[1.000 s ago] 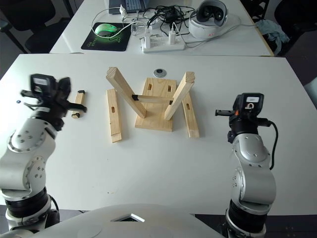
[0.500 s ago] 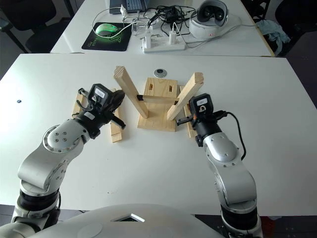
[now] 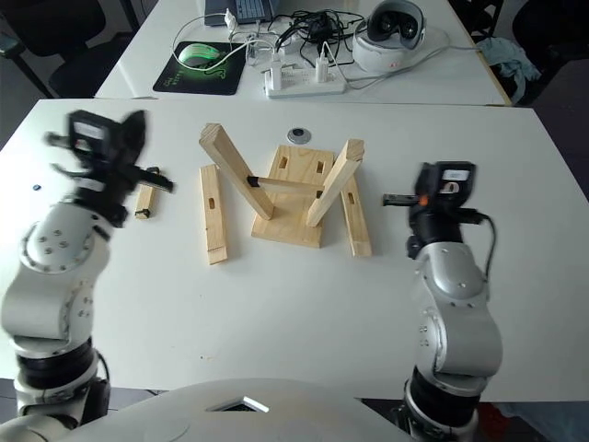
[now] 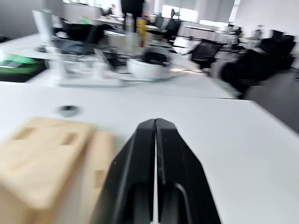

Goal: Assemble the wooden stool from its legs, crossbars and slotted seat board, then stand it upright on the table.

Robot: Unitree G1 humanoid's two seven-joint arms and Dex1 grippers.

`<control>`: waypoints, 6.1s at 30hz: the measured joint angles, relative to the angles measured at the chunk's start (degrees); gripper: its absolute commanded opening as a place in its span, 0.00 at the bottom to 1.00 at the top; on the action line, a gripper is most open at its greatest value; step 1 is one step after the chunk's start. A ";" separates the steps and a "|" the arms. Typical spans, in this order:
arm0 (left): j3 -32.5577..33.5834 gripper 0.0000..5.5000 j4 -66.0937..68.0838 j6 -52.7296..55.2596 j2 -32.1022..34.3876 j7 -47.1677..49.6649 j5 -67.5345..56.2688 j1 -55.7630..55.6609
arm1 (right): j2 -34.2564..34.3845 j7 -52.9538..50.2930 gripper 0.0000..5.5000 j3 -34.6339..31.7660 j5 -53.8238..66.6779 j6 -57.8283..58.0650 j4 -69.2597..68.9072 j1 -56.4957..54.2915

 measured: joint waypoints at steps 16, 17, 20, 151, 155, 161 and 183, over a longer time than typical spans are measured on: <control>3.05 0.00 11.16 -3.11 11.19 -3.92 7.50 2.37 | -16.38 9.19 0.00 7.01 -3.69 -3.11 11.94 4.93; 3.82 0.00 11.89 -4.19 11.13 -3.93 7.54 2.33 | -17.61 10.66 0.00 7.64 -3.70 -4.20 12.99 4.92; 5.87 0.00 13.75 -6.00 10.51 -4.04 7.04 2.17 | -18.56 14.25 0.00 9.48 -2.97 -7.04 15.08 4.85; 8.81 0.00 20.17 -13.64 2.61 -5.15 9.33 1.30 | -22.26 49.60 0.00 22.65 -15.66 -26.93 44.08 -18.73; 8.98 0.00 21.11 -13.82 3.35 -5.74 9.32 1.17 | -20.60 49.01 0.00 24.59 -14.73 -22.96 39.06 -16.85; 8.95 0.00 21.72 -14.02 3.73 -6.36 9.31 0.10 | -19.53 47.26 0.00 25.50 -14.45 -21.39 37.54 -16.09; 15.43 0.27 33.70 -15.04 5.12 -6.13 6.86 -2.45 | -12.82 37.89 0.30 12.40 -5.20 -17.41 27.49 -17.94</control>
